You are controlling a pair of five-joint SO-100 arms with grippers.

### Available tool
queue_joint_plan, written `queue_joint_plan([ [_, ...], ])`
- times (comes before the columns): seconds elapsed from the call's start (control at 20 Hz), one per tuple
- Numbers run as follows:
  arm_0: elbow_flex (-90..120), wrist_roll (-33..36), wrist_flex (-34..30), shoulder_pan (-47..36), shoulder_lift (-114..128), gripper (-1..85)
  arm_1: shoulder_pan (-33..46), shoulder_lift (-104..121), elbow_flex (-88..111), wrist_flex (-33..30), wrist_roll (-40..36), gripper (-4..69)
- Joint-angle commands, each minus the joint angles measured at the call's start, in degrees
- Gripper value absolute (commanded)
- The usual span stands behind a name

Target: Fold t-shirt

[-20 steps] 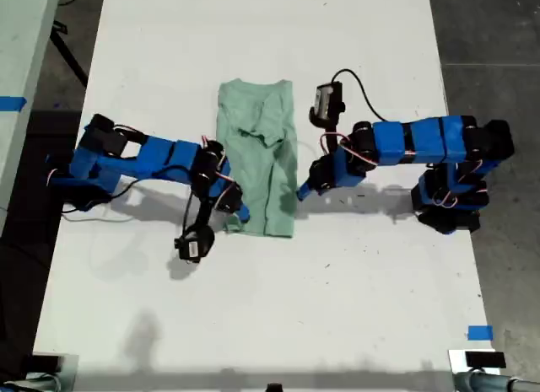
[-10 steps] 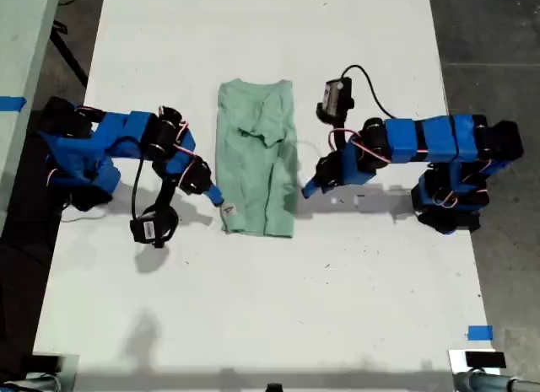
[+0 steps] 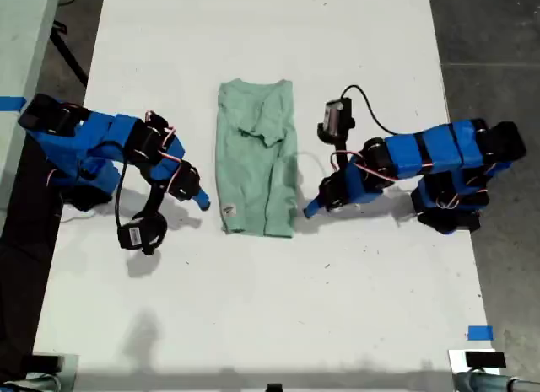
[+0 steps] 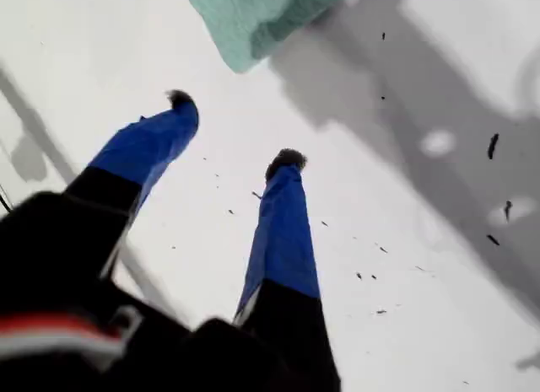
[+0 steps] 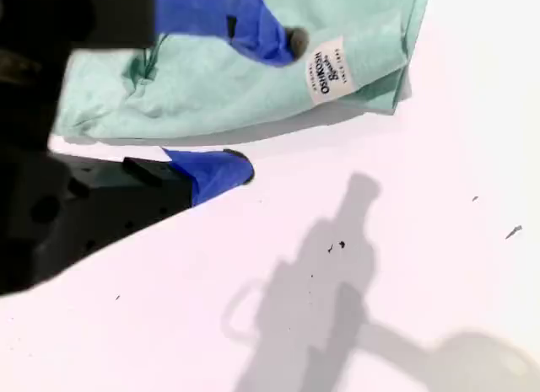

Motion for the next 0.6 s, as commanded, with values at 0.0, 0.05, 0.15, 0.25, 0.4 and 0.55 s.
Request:
queue_joint_plan([
  [0.0, 4.04, 0.53, -10.63, 0.18, 2.11, 29.8, -1.58, -6.94, -8.17, -1.32, 1.23, 28.1],
  [0.05, 4.31, 0.53, -12.57, 0.00, 0.18, 30.2, -1.85, -10.20, -10.63, -1.05, 1.58, 28.4],
  [0.15, 4.31, 0.53, -15.03, -0.62, -4.04, 30.8, -2.02, -15.91, -15.03, -0.18, 2.20, 28.8],
  [0.25, 4.13, 0.62, -17.40, -1.14, -7.12, 31.0, -1.76, -20.13, -18.02, -0.18, 2.46, 28.8],
  [0.4, 3.34, 0.53, -18.63, -1.49, -12.13, 31.1, -0.88, -26.19, -23.29, 0.18, 1.85, 28.8],
  [0.55, 2.81, 0.18, -20.13, -1.23, -15.82, 31.0, -0.09, -31.55, -28.04, 0.70, 0.79, 28.9],
])
